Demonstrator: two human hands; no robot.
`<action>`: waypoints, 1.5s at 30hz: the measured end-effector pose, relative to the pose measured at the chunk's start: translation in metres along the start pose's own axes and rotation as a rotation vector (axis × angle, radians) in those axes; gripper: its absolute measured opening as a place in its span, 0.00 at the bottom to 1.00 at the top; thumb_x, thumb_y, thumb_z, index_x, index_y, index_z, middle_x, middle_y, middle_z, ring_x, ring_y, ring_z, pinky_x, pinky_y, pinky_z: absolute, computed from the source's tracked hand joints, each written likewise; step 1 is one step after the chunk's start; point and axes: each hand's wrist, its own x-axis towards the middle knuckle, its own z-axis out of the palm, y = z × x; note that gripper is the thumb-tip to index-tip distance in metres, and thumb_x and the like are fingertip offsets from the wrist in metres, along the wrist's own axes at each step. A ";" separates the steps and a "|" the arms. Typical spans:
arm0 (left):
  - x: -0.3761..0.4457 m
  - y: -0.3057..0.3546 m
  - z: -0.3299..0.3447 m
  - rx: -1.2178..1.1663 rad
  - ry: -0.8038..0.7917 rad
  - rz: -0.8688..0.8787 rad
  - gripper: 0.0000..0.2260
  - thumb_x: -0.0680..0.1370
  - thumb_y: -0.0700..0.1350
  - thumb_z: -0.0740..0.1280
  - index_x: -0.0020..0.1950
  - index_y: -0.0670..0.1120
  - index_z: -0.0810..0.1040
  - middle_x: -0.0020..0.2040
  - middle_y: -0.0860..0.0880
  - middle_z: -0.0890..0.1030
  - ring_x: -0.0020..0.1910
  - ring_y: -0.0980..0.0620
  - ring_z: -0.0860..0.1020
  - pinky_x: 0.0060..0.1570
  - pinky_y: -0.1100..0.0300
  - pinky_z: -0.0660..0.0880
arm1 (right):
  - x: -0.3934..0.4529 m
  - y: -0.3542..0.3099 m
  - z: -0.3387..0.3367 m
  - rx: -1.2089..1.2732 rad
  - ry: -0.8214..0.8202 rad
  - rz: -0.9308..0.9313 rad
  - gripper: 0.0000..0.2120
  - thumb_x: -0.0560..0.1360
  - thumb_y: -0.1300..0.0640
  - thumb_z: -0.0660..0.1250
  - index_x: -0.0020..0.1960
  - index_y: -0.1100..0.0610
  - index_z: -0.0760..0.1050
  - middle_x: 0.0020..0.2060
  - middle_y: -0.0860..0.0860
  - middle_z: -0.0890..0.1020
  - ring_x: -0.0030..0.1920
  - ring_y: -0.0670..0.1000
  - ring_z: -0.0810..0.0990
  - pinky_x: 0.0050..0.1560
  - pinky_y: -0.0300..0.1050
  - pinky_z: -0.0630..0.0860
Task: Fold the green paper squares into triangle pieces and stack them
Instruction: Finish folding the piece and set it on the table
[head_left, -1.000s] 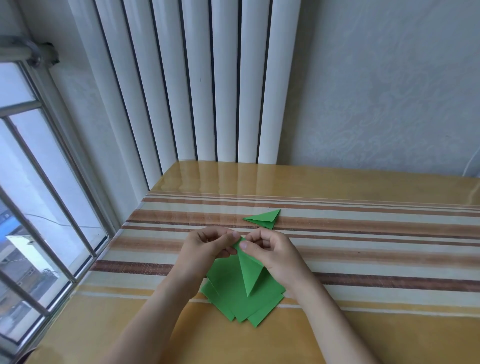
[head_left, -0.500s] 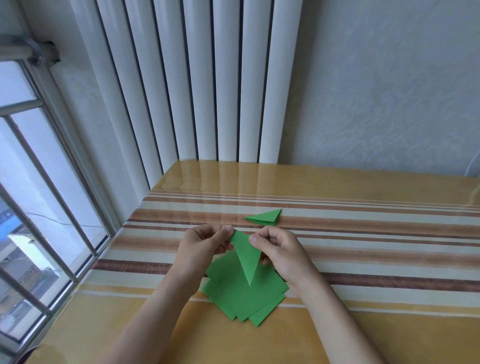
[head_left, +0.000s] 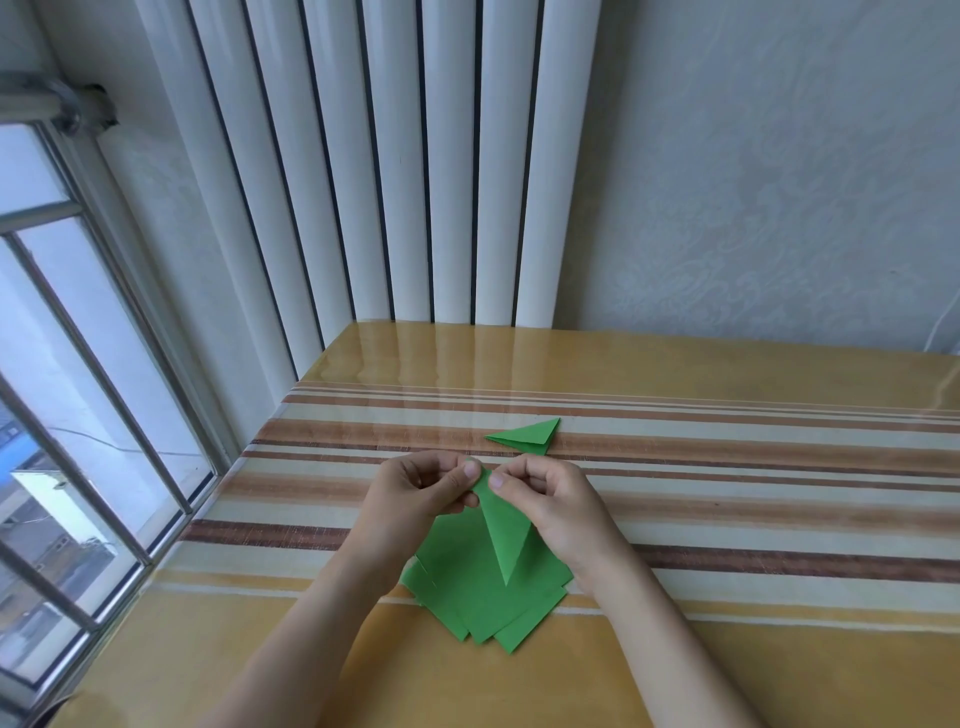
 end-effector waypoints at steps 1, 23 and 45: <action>0.000 0.000 0.000 0.001 0.002 0.007 0.09 0.77 0.45 0.74 0.52 0.40 0.86 0.41 0.43 0.86 0.40 0.54 0.83 0.43 0.64 0.79 | 0.000 0.000 0.000 -0.009 0.018 -0.012 0.05 0.80 0.55 0.73 0.48 0.55 0.85 0.46 0.58 0.87 0.50 0.57 0.86 0.59 0.59 0.80; -0.001 0.000 0.003 0.151 0.137 0.109 0.07 0.76 0.43 0.77 0.45 0.41 0.83 0.35 0.48 0.84 0.35 0.54 0.80 0.38 0.64 0.77 | -0.001 -0.002 0.001 -0.082 0.054 -0.093 0.05 0.81 0.55 0.72 0.47 0.53 0.82 0.41 0.48 0.84 0.46 0.49 0.82 0.52 0.48 0.79; 0.004 -0.002 0.000 -0.174 0.091 -0.042 0.05 0.78 0.42 0.74 0.46 0.40 0.82 0.37 0.43 0.79 0.37 0.51 0.76 0.43 0.58 0.74 | -0.001 -0.001 0.006 -0.043 0.006 -0.029 0.02 0.79 0.52 0.73 0.48 0.50 0.82 0.46 0.57 0.86 0.51 0.62 0.84 0.53 0.60 0.81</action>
